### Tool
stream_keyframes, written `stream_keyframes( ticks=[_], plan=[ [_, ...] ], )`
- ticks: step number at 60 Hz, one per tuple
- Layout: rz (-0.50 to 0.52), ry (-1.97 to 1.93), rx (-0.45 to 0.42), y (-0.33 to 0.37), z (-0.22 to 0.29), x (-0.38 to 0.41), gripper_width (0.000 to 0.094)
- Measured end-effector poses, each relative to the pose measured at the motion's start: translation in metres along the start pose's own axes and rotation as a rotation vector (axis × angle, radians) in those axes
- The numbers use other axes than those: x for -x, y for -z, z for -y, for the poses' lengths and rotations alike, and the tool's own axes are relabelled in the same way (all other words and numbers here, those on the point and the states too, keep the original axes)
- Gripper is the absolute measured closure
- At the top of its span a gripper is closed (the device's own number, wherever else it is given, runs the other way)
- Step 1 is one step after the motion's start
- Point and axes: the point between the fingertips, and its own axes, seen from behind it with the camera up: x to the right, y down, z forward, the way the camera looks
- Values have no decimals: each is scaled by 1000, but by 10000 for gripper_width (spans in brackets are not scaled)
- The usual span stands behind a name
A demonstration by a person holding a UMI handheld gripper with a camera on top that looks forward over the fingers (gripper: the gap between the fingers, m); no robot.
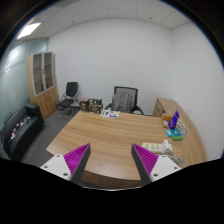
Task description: Unplug charger
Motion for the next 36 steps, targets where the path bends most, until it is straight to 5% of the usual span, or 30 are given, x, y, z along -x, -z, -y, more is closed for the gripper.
stream_keyframes(
  ticks=[19, 28, 36],
  plan=[
    [-7, -29, 122, -49, -85, -37, 82],
    [-61, -68, 237, -89, -166, -97, 79],
    [-131, -125, 251, -128, -210, -171, 79]
  ],
)
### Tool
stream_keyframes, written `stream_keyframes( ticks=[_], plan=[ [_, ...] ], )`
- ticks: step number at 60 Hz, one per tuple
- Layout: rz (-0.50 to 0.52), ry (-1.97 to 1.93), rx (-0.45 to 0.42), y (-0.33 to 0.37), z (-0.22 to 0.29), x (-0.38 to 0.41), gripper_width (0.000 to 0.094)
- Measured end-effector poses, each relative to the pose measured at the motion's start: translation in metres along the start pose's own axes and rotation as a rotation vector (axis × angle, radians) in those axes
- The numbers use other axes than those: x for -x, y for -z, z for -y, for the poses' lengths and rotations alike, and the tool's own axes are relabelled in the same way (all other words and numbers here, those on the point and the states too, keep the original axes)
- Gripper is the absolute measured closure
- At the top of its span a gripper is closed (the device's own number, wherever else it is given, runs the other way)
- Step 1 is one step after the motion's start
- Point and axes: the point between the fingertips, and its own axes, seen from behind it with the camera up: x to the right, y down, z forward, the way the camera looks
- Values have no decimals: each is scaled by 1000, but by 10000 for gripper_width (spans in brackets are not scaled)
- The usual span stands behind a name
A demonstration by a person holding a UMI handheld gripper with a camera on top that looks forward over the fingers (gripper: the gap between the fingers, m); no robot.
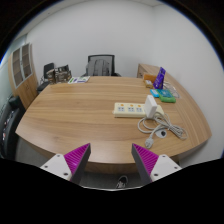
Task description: Unplug charger
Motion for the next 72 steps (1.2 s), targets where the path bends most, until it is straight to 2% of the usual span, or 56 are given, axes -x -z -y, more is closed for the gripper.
stream_keyframes(
  ticks=[13, 26, 31, 35, 41, 43, 54, 67, 72],
  plan=[
    [-118, -29, -119, -88, 34, -117, 87],
    [-106, 4, -196, -168, 94, -168, 104],
    [-84, 10, -192, -194, 106, -172, 185],
    [-67, 6, -180, -212, 109, -172, 286],
    [-89, 15, -191, -222, 116, -183, 646],
    [-84, 9, -200, -222, 117, -181, 697],
    [-56, -24, -170, -222, 118, -180, 768],
    [-40, -51, -153, -209, 139, -182, 780],
    [-96, 68, -434, -147, 226, -189, 781]
  ],
)
